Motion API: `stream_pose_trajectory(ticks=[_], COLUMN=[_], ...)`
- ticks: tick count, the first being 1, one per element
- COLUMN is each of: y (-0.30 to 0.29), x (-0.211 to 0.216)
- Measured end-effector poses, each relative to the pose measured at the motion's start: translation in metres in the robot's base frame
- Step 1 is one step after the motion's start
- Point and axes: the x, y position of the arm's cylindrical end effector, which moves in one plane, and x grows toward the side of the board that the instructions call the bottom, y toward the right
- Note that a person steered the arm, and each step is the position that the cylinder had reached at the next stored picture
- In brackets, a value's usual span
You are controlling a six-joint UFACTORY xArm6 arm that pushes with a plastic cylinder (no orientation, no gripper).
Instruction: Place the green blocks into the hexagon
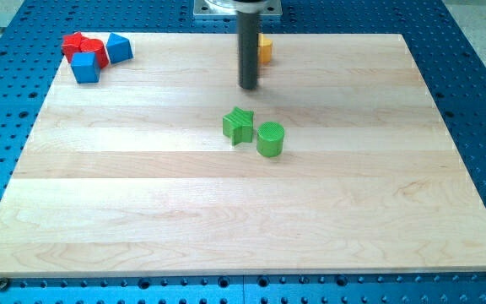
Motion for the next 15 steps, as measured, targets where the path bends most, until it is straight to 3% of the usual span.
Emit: stream_pose_trajectory(ticks=[1,2,3,9,11,14,15], y=[0.094,0.097,0.041,-0.025,0.039,-0.068,-0.07], x=[0.026,0.119,0.16,0.137,0.128,0.105,0.102])
